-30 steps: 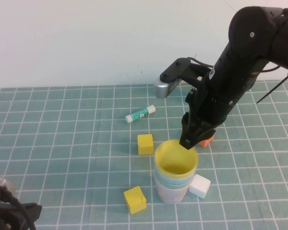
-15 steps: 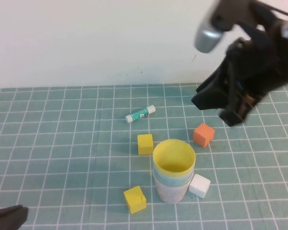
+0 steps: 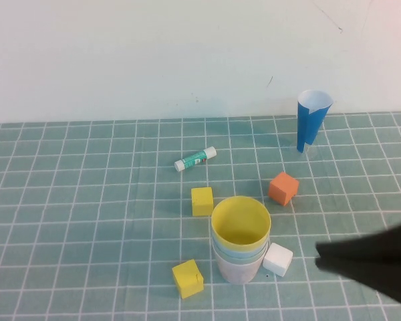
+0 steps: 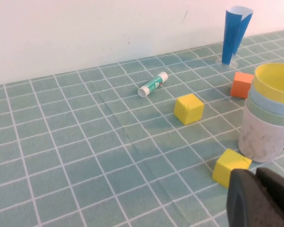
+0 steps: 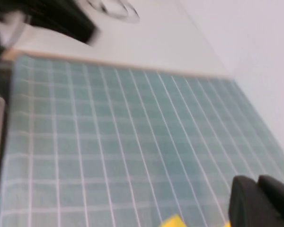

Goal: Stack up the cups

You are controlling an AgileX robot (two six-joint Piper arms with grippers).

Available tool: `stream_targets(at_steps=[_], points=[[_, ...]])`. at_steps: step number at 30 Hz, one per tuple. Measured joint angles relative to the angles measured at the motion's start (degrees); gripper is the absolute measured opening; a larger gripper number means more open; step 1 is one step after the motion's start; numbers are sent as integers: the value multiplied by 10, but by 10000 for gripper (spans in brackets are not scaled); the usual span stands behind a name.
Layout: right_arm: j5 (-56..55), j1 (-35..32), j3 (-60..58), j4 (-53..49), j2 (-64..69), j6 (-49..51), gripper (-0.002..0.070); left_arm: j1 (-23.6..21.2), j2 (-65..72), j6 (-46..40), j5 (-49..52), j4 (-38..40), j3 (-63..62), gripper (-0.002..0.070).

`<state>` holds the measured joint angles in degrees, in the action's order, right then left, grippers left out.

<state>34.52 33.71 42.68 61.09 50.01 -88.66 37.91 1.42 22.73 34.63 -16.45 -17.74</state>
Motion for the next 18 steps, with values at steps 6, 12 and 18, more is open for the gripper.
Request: stream_targets(at_steps=[6, 12, 18], points=[[-27, 0, -89, 135, -62, -123, 27, 0, -1, 0, -3, -8, 8, -1], [-47, 0, -123, 155, -63, -135, 22, 0, -1, 1, -2, -8, 10, -1], [-55, 0, -146, 161, -63, -139, 20, 0, -1, 1, -2, -8, 11, -1]])
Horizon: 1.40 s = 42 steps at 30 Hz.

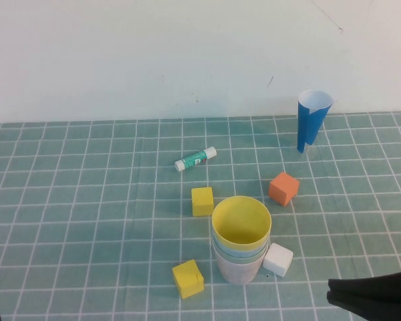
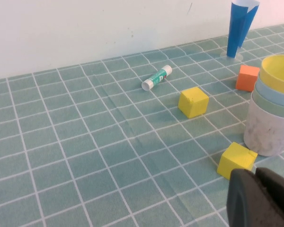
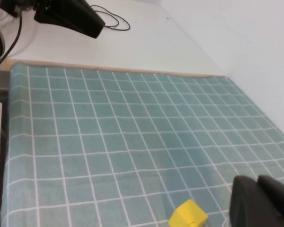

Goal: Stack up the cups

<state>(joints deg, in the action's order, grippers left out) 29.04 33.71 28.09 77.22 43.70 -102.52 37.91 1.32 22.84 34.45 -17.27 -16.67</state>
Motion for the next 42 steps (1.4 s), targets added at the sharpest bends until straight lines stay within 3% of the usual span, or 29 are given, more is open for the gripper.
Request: stream_targets(at_steps=[5, 17, 22, 34, 38, 42], points=[[-17, 0, -3, 1, 0, 1, 20, 0, 0, 0, 0, 0, 1, -2], [-277, 7, -64, -33, -53, -2, 20, 0, 0, 0, -8, 0, 12, -2], [-363, -20, -121, -201, -134, 198, 20, 0, 0, 0, -9, 0, 12, -2], [-254, -329, -291, -660, -415, 755, 20, 0, 0, 0, -11, 0, 12, -2], [-152, -392, -297, -724, -441, 864, 20, 0, 0, 0, -11, 0, 12, -2], [-107, -408, -297, -747, -443, 914, 20, 0, 0, 0, -11, 0, 12, -2]])
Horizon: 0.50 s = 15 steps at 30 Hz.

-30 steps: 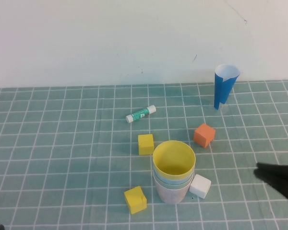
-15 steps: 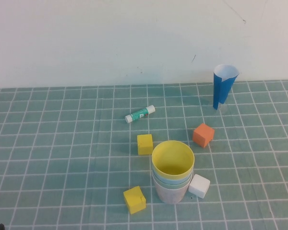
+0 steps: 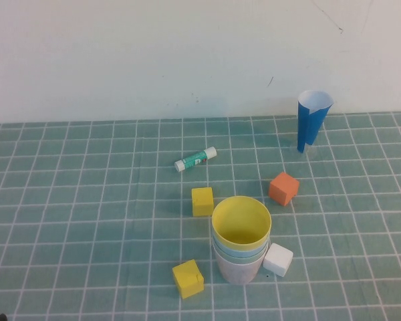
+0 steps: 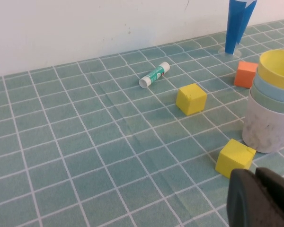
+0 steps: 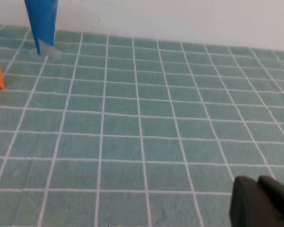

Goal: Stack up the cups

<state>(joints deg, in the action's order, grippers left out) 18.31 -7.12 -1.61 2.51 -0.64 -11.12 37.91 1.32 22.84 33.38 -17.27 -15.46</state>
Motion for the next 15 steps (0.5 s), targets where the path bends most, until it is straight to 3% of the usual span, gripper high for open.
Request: stream_targets(at_steps=[8, 15], points=[[9, 70, 1, -51, -1, 116, 19, 0, 0, 0, 0, 0, 0, -2], [11, 88, 1, -71, -1, 128, 19, 0, 0, 1, 0, 0, 0, -2]])
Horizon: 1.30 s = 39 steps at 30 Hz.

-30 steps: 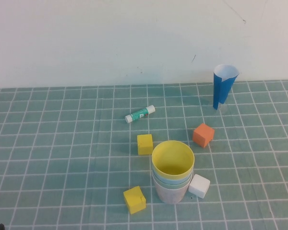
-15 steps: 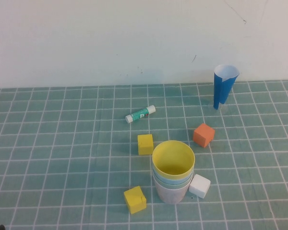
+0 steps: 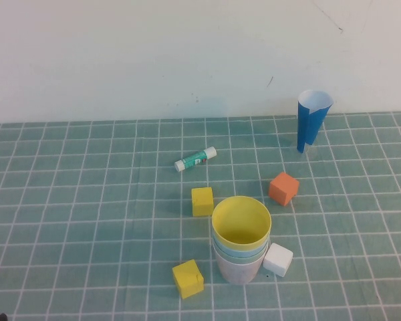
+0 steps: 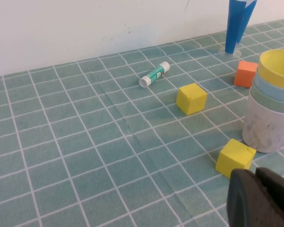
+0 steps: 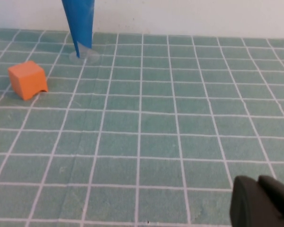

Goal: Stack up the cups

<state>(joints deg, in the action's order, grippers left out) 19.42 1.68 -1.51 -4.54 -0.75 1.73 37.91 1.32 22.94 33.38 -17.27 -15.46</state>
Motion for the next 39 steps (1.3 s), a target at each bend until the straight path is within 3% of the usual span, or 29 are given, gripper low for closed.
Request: stream_targets(at_steps=[26, 29, 33, 39], points=[[0, 0, 0, -5, 0, 0, 19, -6, 0, -1, -5, -17, 8, -2], [0, 0, 0, -5, 0, 0, 19, -36, -1, -28, -20, -9, 25, -2], [0, 0, 0, -5, 0, 0, 19, -109, -5, -86, -63, 39, 58, -2], [0, 0, 0, -5, 0, 0, 19, -266, -6, -161, -149, 127, 107, -2]])
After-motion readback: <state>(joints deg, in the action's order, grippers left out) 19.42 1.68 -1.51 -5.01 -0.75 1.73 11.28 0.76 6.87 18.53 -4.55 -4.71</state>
